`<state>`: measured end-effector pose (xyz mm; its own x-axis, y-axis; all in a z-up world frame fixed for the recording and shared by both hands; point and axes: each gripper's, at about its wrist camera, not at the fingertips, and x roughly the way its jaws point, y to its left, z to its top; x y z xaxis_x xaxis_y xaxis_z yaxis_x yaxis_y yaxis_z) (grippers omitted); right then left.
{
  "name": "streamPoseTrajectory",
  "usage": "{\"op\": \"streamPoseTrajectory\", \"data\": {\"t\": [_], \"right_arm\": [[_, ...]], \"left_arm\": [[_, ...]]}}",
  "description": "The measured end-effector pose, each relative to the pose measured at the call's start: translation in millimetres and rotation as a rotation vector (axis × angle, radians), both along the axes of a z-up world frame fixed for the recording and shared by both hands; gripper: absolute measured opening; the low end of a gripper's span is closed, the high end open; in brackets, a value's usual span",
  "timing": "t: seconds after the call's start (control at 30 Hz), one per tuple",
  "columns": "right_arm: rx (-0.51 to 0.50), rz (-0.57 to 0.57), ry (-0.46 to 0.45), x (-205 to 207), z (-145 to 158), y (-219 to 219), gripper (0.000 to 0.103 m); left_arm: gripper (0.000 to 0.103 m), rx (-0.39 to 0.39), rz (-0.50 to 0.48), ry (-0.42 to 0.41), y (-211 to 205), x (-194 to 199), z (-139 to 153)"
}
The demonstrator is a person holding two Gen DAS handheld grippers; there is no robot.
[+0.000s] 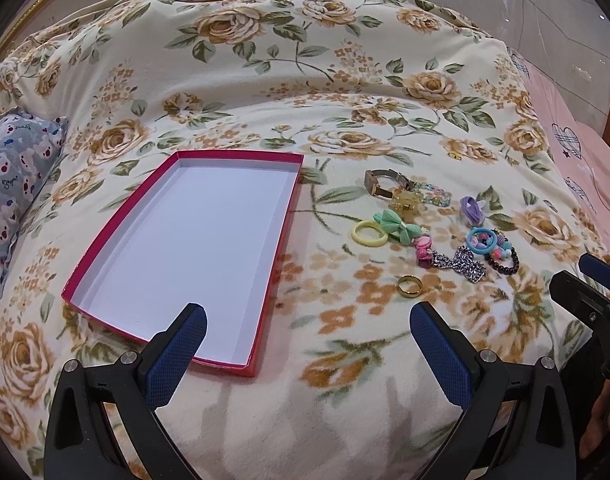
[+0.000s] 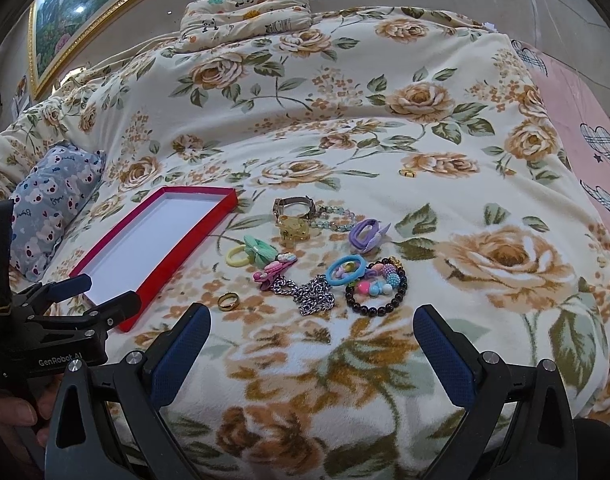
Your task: Organize jewelry
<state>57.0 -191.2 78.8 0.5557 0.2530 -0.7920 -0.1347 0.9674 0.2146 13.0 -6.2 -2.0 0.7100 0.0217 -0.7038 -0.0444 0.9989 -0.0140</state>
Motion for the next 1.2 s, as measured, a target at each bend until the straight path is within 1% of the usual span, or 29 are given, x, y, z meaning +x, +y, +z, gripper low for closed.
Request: {"op": "streamPoseTrajectory", "data": {"t": [0.2,0.4,0.47,0.6,0.63,0.67,0.73,0.83,0.9,0.93,1.03,1.13,1.2], "right_arm": [[0.001,0.001,0.003,1,-2,1,0.102],[0.009,-0.001,0.016,8,-6,-4,0.1],[0.017,-0.009,0.018,14,-7,-9,0.098],[0.023,-0.023,0.036,26,-11,-15,0.081],[0.023,-0.024,0.04,28,-12,-16,0.077],[0.023,-0.026,0.045,31,-14,-17,0.075],[0.023,-0.027,0.06,36,-19,-18,0.065],[0.026,-0.029,0.087,44,-27,-19,0.054],[0.033,-0.029,0.108,50,-34,-20,0.05],[0.035,-0.032,0.118,53,-38,-20,0.046],[0.04,-0.033,0.143,62,-46,-21,0.04],[0.044,-0.034,0.164,69,-54,-21,0.035],[0.042,-0.034,0.181,74,-59,-21,0.034]], "left_arm": [[0.102,-0.004,-0.004,0.005,0,3,-1],[0.102,-0.024,-0.03,0.018,2,19,1],[0.102,-0.033,-0.039,0.027,3,26,2],[0.099,-0.043,-0.059,0.043,2,44,2],[0.098,-0.049,-0.067,0.05,1,49,2],[0.096,-0.057,-0.076,0.059,1,55,2],[0.092,-0.069,-0.09,0.071,0,66,2],[0.087,-0.08,-0.11,0.093,-3,84,-1],[0.084,-0.092,-0.124,0.108,-5,96,-3],[0.083,-0.095,-0.128,0.114,-6,102,-5],[0.082,-0.106,-0.143,0.135,-9,121,-11],[0.075,-0.118,-0.159,0.16,-12,140,-18],[0.07,-0.129,-0.169,0.176,-14,150,-22]]}}
